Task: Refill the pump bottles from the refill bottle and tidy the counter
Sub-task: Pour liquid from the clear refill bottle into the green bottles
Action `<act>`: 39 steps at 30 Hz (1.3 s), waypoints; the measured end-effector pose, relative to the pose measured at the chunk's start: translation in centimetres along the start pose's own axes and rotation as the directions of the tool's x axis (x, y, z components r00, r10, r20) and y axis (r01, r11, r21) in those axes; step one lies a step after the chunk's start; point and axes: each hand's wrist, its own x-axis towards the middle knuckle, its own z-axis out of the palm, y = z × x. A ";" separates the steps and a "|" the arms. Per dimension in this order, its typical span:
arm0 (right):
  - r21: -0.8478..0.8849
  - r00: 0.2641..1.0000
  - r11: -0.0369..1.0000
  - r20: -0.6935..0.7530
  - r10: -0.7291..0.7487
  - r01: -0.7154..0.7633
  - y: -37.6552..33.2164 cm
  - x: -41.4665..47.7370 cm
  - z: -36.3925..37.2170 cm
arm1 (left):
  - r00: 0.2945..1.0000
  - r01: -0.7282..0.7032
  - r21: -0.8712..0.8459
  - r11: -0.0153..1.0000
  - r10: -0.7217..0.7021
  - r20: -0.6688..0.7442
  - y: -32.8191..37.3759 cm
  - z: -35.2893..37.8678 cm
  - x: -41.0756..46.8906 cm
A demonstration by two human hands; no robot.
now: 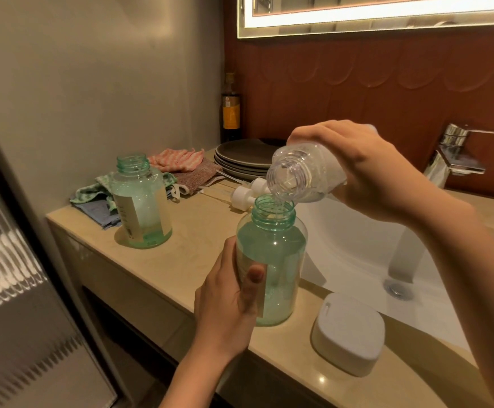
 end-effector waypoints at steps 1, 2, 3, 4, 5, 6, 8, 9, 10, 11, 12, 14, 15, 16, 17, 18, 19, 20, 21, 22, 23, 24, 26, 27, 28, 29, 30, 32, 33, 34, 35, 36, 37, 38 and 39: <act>-0.001 1.000 1.000 0.000 0.000 0.000 0.0 0.0 0.0 | 1.000 0.001 -0.001 1.000 -0.001 0.002 0.0 0.0 0.0; -0.001 1.000 1.000 -0.001 0.001 -0.001 0.0 0.0 0.0 | 1.000 0.002 -0.003 1.000 -0.002 0.003 0.0 0.0 0.0; -0.002 1.000 1.000 0.000 0.001 -0.001 0.0 0.0 0.0 | 1.000 0.003 -0.005 1.000 -0.003 0.001 0.0 0.0 0.0; -0.003 1.000 1.000 0.000 -0.001 0.001 0.0 0.0 0.0 | 1.000 0.002 -0.005 1.000 -0.002 0.000 0.0 0.0 -0.1; -0.005 1.000 1.000 -0.002 -0.003 0.003 0.0 0.0 -0.1 | 1.000 0.002 -0.004 1.000 -0.002 -0.001 0.0 0.0 -0.1; -0.005 1.000 1.000 -0.003 -0.004 0.004 0.0 0.0 -0.1 | 1.000 0.004 -0.004 1.000 -0.004 -0.001 0.0 0.0 -0.1; -0.007 1.000 1.000 -0.002 -0.004 0.004 0.0 0.0 -0.1 | 1.000 0.008 -0.003 1.000 -0.008 0.000 0.0 0.0 -0.1; -0.007 1.000 1.000 -0.001 -0.003 0.003 0.0 0.0 -0.1 | 1.000 0.008 -0.004 1.000 -0.008 0.000 0.0 0.0 -0.1; -0.007 1.000 1.000 -0.001 -0.003 0.003 0.0 0.0 -0.1 | 1.000 0.008 -0.004 1.000 -0.008 0.001 0.0 0.0 -0.1; -0.007 1.000 1.000 -0.002 -0.004 0.004 0.0 0.0 -0.1 | 1.000 0.009 -0.003 1.000 -0.009 0.002 0.0 0.0 0.0; -0.009 1.000 1.000 -0.002 -0.005 0.005 0.0 0.0 -0.1 | 1.000 0.011 -0.002 1.000 -0.011 0.002 0.0 0.0 -0.1; -0.013 1.000 1.000 0.000 -0.002 0.002 0.0 0.0 -0.1 | 1.000 0.015 -0.001 1.000 -0.015 0.000 0.0 0.0 -0.1; -0.013 1.000 1.000 0.003 0.002 -0.002 0.1 0.0 -0.1 | 1.000 0.014 0.000 1.000 -0.014 -0.001 0.0 0.0 -0.1; -0.012 1.000 1.000 0.007 0.004 -0.004 0.1 0.0 -0.1 | 1.000 0.013 -0.001 1.000 -0.013 -0.003 0.0 0.0 -0.1; -0.012 1.000 1.000 0.011 0.006 -0.006 0.1 0.0 -0.1 | 1.000 0.012 -0.001 1.000 -0.012 -0.004 -0.1 0.0 -0.1; -0.013 1.000 1.000 0.013 0.007 -0.007 0.1 0.0 -0.1 | 1.000 0.013 -0.003 1.000 -0.013 -0.005 -0.1 0.0 -0.1; -0.013 1.000 1.000 0.014 0.009 -0.009 0.1 0.0 -0.1 | 1.000 0.016 -0.005 1.000 -0.016 -0.007 -0.1 0.0 -0.1; -0.010 1.000 1.000 0.014 0.010 -0.010 0.1 0.0 -0.2 | 1.000 0.019 -0.005 1.000 -0.019 -0.007 -0.1 0.0 -0.1; -0.007 1.000 1.000 0.013 0.010 -0.010 0.1 0.0 -0.2 | 1.000 0.023 -0.004 1.000 -0.023 -0.005 -0.1 0.0 -0.1; -0.004 1.000 1.000 0.011 0.008 -0.008 0.0 0.0 -0.2 | 1.000 0.025 -0.005 1.000 -0.025 -0.002 -0.1 0.0 -0.1; -0.004 1.000 1.000 0.009 0.006 -0.006 0.0 0.0 -0.2 | 1.000 0.026 -0.006 1.000 -0.026 0.000 -0.1 0.0 -0.1; -0.004 1.000 1.000 0.007 0.004 -0.004 0.0 0.0 -0.2 | 1.000 0.026 -0.007 1.000 -0.026 0.000 0.0 0.0 -0.1; -0.006 1.000 1.000 0.008 0.005 -0.005 -0.1 0.0 -0.2 | 1.000 0.026 -0.006 1.000 -0.026 0.000 0.0 0.0 -0.1; -0.007 1.000 1.000 0.009 0.004 -0.004 0.0 0.0 -0.2 | 1.000 0.026 -0.007 1.000 -0.026 0.001 0.0 0.0 -0.1; -0.008 1.000 1.000 0.009 0.004 -0.003 0.0 0.0 -0.2 | 1.000 0.026 -0.010 1.000 -0.026 0.004 0.0 0.0 -0.1; -0.009 1.000 1.000 0.010 0.004 -0.004 0.0 0.0 -0.2 | 1.000 0.026 -0.013 1.000 -0.026 0.006 0.0 0.0 -0.1; -0.009 1.000 1.000 0.010 0.005 -0.005 -0.1 0.0 -0.2 | 1.000 0.027 -0.015 1.000 -0.027 0.006 0.0 -0.1 -0.1; -0.005 1.000 1.000 0.010 0.007 -0.007 -0.1 0.0 -0.2 | 1.000 0.026 -0.014 1.000 -0.026 0.003 -0.1 -0.1 -0.1; -0.001 1.000 1.000 0.009 0.008 -0.008 -0.1 0.0 -0.2 | 1.000 0.025 -0.013 1.000 -0.025 0.001 -0.1 -0.1 -0.1; 0.003 1.000 1.000 0.009 0.008 -0.008 -0.1 0.0 -0.3 | 1.000 0.023 -0.014 1.000 -0.022 0.002 -0.1 0.0 -0.1; 0.004 1.000 1.000 0.009 0.008 -0.008 -0.1 0.0 -0.3 | 1.000 0.020 -0.016 1.000 -0.020 0.001 -0.1 0.0 -0.1; 0.003 1.000 1.000 0.009 0.008 -0.008 -0.1 0.0 -0.3 | 1.000 0.018 -0.018 1.000 -0.018 0.001 -0.1 0.0 -0.1; 0.001 1.000 1.000 0.009 0.007 -0.007 -0.1 0.0 -0.3 | 1.000 0.017 -0.019 1.000 -0.017 -0.001 -0.1 0.0 -0.1; 0.000 1.000 1.000 0.008 0.008 -0.008 -0.2 0.0 -0.3 | 1.000 0.017 -0.019 1.000 -0.017 -0.003 -0.1 0.0 -0.1; -0.001 1.000 1.000 0.008 0.008 -0.008 -0.2 0.0 -0.3 | 1.000 0.017 -0.019 1.000 -0.017 -0.004 -0.1 0.0 -0.1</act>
